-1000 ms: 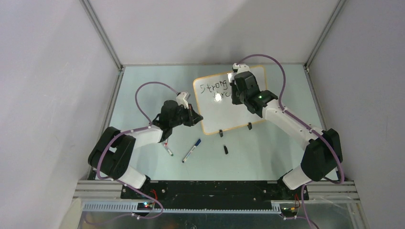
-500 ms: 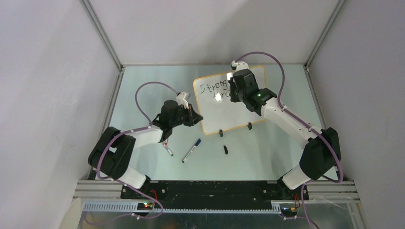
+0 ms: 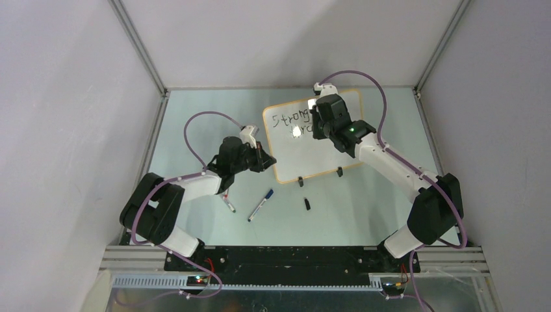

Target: Write a sentence on the whiteboard

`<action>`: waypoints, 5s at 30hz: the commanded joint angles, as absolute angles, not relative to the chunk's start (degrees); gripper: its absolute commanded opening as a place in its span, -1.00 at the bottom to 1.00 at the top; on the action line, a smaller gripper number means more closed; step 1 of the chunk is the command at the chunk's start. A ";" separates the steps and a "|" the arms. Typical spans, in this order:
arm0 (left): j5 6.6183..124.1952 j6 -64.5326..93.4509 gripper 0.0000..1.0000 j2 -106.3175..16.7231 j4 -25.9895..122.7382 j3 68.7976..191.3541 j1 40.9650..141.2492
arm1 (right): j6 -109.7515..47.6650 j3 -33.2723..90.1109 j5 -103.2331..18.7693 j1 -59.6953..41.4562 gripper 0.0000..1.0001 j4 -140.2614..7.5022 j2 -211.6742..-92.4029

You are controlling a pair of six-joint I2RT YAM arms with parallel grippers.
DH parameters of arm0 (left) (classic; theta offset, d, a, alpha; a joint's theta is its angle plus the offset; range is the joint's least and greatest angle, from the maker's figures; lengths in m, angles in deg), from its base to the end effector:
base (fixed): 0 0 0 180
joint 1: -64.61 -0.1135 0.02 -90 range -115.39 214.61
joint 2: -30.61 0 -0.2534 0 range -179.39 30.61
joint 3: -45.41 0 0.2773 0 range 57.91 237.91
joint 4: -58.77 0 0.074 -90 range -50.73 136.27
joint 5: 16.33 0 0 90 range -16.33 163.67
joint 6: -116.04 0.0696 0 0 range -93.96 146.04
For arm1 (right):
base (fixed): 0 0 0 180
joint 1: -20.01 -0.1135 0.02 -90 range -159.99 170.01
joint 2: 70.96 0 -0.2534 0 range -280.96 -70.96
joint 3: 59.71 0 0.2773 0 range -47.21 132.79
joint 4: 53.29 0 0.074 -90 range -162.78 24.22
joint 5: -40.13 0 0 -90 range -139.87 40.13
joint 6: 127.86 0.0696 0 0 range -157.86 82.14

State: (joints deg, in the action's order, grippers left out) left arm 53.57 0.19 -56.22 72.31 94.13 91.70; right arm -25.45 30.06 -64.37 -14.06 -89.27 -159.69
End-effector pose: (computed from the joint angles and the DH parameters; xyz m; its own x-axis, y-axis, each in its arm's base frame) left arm 0.3015 -0.1811 0.1374 -0.6409 -0.1321 -0.7561 0.4739 0.7069 -0.5251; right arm 0.3473 0.2139 0.2909 -0.5433 -0.1163 -0.8314 -0.2617 0.9645 0.0361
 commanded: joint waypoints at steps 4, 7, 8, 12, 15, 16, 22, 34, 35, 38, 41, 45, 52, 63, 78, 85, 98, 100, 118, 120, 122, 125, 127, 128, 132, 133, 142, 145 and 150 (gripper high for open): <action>54.91 3.37 -1.00 -55.04 69.88 95.57 92.55 | -25.41 32.18 -63.31 -14.36 -1.00 -89.18 -158.62; 54.89 3.37 -1.00 -55.02 69.84 95.53 92.53 | -25.62 32.16 -62.95 -14.23 -1.00 -89.51 -157.61; 54.88 3.37 -1.00 -55.01 69.88 95.53 92.57 | -25.63 32.15 -62.77 -14.20 -1.00 -89.55 -157.31; 54.80 3.37 -1.00 -55.00 69.93 95.53 92.56 | -25.77 32.15 -62.91 -13.85 -1.00 -89.81 -156.86; 54.90 3.36 -1.00 -54.84 69.92 95.52 92.56 | -25.78 32.15 -63.03 -13.50 -1.00 -89.93 -156.87; 54.88 3.36 -1.00 -54.83 69.96 95.52 92.56 | -25.78 32.15 -63.04 -13.35 -1.00 -89.99 -156.88; 54.92 3.36 -1.00 -54.88 69.92 95.48 92.56 | -25.79 32.16 -63.61 -12.67 -1.00 -90.15 -157.00; 54.96 3.47 -1.00 -55.00 69.96 95.48 92.56 | -25.68 31.34 -58.42 -11.81 -1.00 -89.32 -154.63; 54.97 3.46 -1.00 -54.86 69.92 95.51 92.60 | -25.67 31.17 -57.97 -11.79 -1.00 -88.98 -154.41; 54.97 3.45 -1.00 -54.87 69.89 95.52 92.59 | -25.63 30.80 -57.51 -11.57 -1.00 -88.95 -153.48; 54.95 3.45 -1.00 -54.85 69.89 95.46 92.56 | -25.41 30.56 -58.30 -11.00 -1.00 -89.19 -153.09; 54.94 3.45 -1.00 -54.78 69.91 95.43 92.61 | -24.97 30.47 -58.57 -9.79 -1.00 -89.31 -153.07; 54.95 3.45 -1.00 -54.75 69.87 95.43 92.64 | -24.86 30.48 -58.71 -9.37 -1.00 -89.12 -154.47; 54.84 3.41 -1.00 -54.92 69.87 95.52 92.64 | -24.98 30.49 -59.34 -9.35 -1.00 -88.56 -156.72; 54.87 3.49 -1.00 -54.93 69.88 95.51 92.66 | -25.20 30.53 -60.34 -9.35 -1.00 -88.23 -158.23; 54.87 3.45 -1.00 -54.86 69.84 95.48 92.65 | -25.31 30.55 -61.31 -9.28 -1.00 -88.22 -158.85; 54.95 3.45 -1.00 -54.79 69.90 95.51 92.69 | -24.89 30.48 -61.17 -9.32 -1.00 -89.26 -159.30; 54.98 3.45 -1.00 -54.83 69.87 95.48 92.66 | -24.59 30.48 -61.11 -9.42 -1.00 -89.92 -159.28; 54.86 3.36 -1.00 -54.69 69.94 95.38 92.82 | -24.40 27.31 -61.73 -10.07 -1.00 -91.17 -157.64; 54.86 3.36 -1.00 -54.78 69.98 95.43 92.84 | -24.46 27.28 -62.51 -10.01 -1.00 -91.18 -157.53; 54.88 3.36 -1.00 -54.77 69.98 95.44 92.90 | -24.55 27.25 -63.27 -9.93 -1.00 -91.18 -157.39; 54.86 3.36 -1.00 -54.87 69.93 95.42 92.91 | -24.50 27.23 -63.61 -9.56 -1.00 -91.12 -157.02; 54.96 3.37 -1.00 -54.90 69.95 95.51 92.91 | -24.48 27.31 -63.54 -9.39 -1.00 -90.93 -156.88; 54.95 3.37 -1.00 -54.86 69.99 95.52 92.91 | -24.45 27.31 -63.52 -9.32 -1.00 -90.73 -156.82; 54.97 3.45 -1.00 -54.86 69.90 95.48 92.99 | -24.48 27.29 -62.81 -9.05 -1.00 -89.61 -156.58; 55.00 3.45 -1.00 -54.85 69.91 95.50 93.00 | -24.56 27.26 -62.62 -8.98 -1.00 -89.23 -156.57; 55.04 3.51 -1.00 -54.74 69.82 95.48 93.00 | -24.63 28.54 -61.17 -7.98 -1.00 -88.33 -156.82; 55.04 3.54 -1.00 -54.72 69.75 95.52 93.02 | -24.58 29.34 -60.78 -7.89 -1.00 -88.37 -157.30; 55.08 3.55 -1.00 -54.66 69.71 95.52 93.13 | -24.58 30.96 -60.39 -7.91 -1.00 -88.71 -158.06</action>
State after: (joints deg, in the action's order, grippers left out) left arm 53.96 0.63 -55.93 71.99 94.13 92.07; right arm -24.54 27.83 -59.89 -8.46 -90.82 -157.87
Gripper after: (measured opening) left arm 0.064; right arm 0.123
